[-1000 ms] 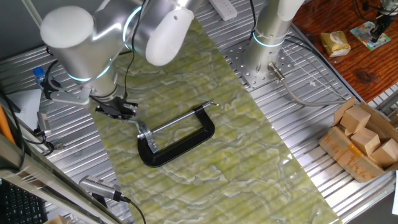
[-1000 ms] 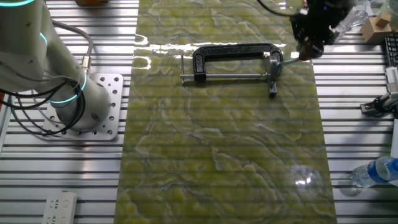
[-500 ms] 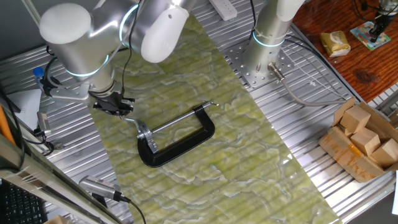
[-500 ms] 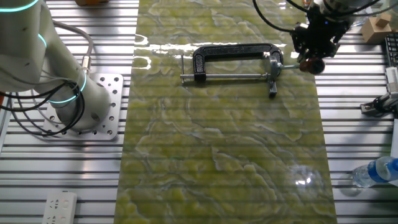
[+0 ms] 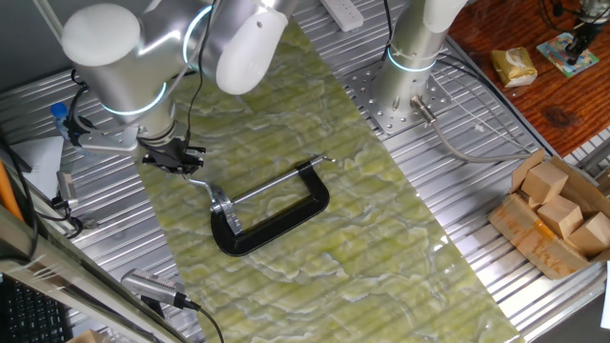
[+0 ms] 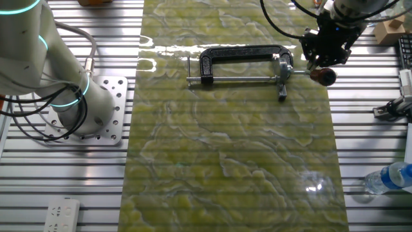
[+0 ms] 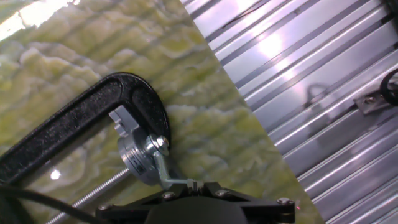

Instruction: Push down the lever

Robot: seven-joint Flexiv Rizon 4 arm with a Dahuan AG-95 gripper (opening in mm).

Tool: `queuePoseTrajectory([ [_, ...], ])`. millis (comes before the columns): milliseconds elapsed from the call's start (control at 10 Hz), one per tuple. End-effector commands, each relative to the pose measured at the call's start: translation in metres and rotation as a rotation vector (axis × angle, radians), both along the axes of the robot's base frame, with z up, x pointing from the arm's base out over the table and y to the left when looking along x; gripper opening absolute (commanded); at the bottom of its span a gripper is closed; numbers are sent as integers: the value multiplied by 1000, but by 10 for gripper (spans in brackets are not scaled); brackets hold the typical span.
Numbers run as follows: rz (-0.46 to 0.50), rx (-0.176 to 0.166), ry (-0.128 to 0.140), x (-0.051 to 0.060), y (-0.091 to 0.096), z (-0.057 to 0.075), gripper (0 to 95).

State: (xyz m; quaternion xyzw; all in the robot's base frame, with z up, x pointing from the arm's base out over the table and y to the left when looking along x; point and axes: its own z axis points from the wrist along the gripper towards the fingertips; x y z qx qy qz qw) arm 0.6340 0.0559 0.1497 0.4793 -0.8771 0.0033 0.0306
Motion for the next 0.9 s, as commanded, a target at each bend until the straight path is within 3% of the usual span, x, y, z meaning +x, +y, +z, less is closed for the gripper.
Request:
queuePoseTrajectory([
  [100, -29, -4, 8, 1, -1, -4, 0],
  [900, -112, -46, 11, 0, -16, -19, 0],
])
